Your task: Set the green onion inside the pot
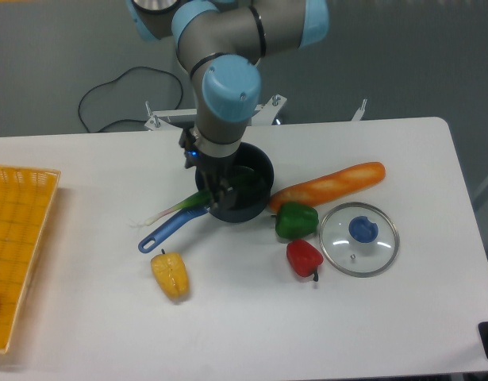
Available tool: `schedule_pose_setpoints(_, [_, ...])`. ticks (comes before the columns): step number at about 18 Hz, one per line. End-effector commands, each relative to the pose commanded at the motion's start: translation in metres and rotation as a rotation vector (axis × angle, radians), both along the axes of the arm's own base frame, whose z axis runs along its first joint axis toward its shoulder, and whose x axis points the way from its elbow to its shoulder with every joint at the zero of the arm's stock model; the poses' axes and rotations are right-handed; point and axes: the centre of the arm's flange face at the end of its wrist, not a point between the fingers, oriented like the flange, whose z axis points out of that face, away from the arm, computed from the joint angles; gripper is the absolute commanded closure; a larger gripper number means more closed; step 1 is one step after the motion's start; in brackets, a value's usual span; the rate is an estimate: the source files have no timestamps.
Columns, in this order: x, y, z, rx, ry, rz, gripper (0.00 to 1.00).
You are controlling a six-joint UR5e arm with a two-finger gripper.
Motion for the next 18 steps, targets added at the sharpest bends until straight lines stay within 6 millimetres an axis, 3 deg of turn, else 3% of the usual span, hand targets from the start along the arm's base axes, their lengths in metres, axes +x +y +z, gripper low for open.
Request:
schedule_pose_setpoints(7, [-0.029,-0.014,0.003,-0.043,0.113,0.0,0.0])
schedule_pose_setpoints(13, [-0.049,-0.014,0.006,-0.155,0.22,-0.011,0.0])
schedule_pose_setpoints(18, [-0.063,-0.024,0.005,-0.16,0.215,0.017,0.0])
